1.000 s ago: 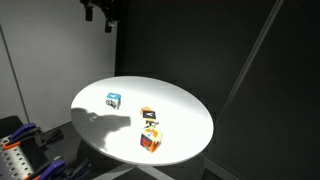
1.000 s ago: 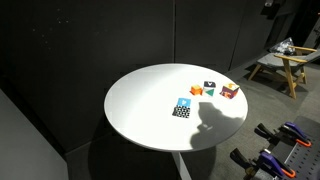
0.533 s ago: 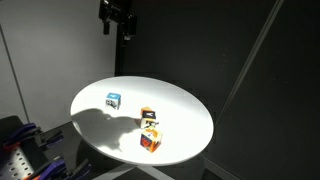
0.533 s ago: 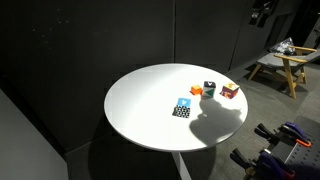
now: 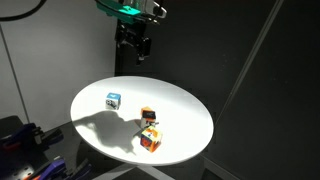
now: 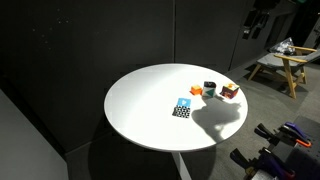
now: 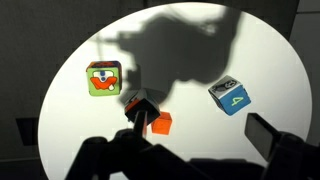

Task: Move the soft orange block to the left

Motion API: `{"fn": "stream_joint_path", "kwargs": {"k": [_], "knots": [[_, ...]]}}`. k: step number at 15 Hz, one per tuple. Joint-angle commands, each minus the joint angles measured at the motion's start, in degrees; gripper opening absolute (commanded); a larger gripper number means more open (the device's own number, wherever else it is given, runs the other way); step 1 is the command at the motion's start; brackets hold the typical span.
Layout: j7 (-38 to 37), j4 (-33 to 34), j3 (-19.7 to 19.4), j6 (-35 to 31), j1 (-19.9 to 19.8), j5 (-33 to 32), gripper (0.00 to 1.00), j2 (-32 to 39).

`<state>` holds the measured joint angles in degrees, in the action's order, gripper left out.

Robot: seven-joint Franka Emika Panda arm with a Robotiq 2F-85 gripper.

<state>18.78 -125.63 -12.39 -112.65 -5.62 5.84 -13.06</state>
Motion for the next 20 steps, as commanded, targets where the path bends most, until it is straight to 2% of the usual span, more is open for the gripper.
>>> {"fn": "stream_joint_path", "kwargs": {"k": [1, 4, 20], "knots": [[1.86, 1.78, -0.24, -2.56, -1.22, -1.0, 1.0, 3.59], [2.36, 1.81, -0.14, -4.51, -1.73, -0.74, 1.0, 4.96], [1.49, 0.54, 0.31, -4.57, -1.69, -0.08, 1.0, 4.44]]}}
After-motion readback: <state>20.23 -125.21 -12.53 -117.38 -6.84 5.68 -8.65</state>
